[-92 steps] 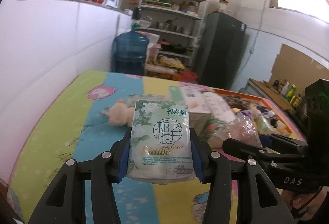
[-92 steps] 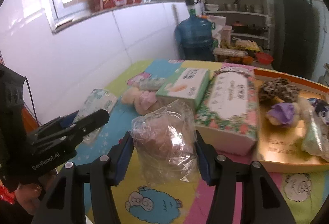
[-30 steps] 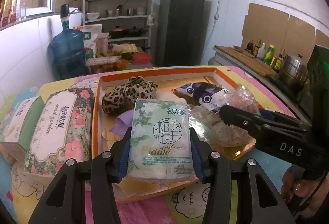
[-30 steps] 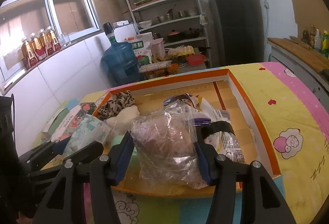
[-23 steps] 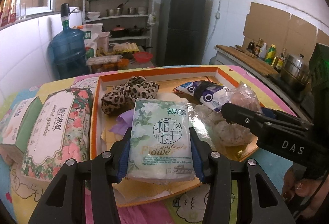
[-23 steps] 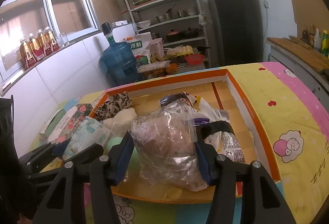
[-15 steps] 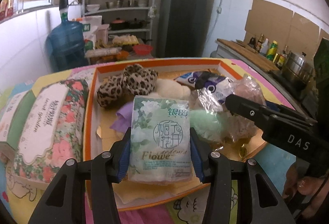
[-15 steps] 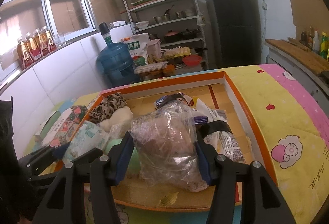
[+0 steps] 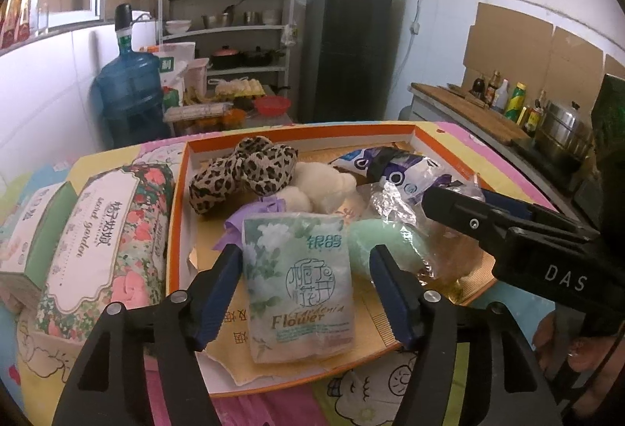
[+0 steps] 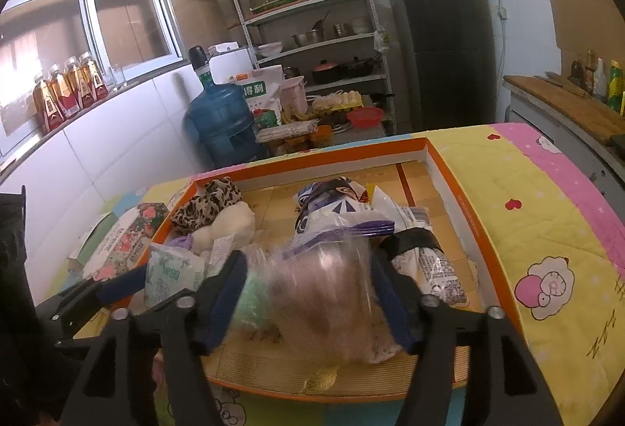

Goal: Organize soft objects
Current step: 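Lower the tissue pack and clear bag into the box and open both grippers, then withdraw both grippers from the box toward the teddy bear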

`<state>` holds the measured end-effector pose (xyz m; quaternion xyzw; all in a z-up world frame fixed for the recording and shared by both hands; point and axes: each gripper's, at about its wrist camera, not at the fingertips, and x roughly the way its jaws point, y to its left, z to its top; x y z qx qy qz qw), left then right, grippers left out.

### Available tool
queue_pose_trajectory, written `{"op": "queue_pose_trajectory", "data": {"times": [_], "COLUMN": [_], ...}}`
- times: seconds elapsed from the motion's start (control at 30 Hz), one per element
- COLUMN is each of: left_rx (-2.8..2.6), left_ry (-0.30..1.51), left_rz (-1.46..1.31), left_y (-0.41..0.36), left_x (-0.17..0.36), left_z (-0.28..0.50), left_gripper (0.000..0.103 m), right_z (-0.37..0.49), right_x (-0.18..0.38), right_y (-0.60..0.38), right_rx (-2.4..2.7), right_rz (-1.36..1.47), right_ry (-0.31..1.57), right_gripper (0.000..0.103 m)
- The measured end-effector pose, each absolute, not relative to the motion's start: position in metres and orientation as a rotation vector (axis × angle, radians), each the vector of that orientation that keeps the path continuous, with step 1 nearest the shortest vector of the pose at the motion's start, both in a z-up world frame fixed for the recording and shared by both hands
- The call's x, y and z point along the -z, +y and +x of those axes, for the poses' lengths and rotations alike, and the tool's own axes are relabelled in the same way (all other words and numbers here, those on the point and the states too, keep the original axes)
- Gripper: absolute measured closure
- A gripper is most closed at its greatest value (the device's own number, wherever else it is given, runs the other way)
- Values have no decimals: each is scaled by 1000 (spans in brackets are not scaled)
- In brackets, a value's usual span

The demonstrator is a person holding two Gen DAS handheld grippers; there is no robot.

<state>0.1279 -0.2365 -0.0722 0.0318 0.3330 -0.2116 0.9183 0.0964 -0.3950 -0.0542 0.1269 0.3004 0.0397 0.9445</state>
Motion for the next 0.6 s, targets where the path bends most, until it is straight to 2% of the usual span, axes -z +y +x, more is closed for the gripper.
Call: {"op": "queue_pose_trajectory", "data": {"times": [0.6], "left_rx": [430], "left_ry": [619], "left_rz": [33], "left_y": [-212], "left_x": [50], "left_z": [112], "left_gripper": [34], "right_z": [81], "right_x": [30], "right_y": [-387], "right_rx": [-54], "right_rz": [240], "right_ry": [549], "right_gripper": [32]}}
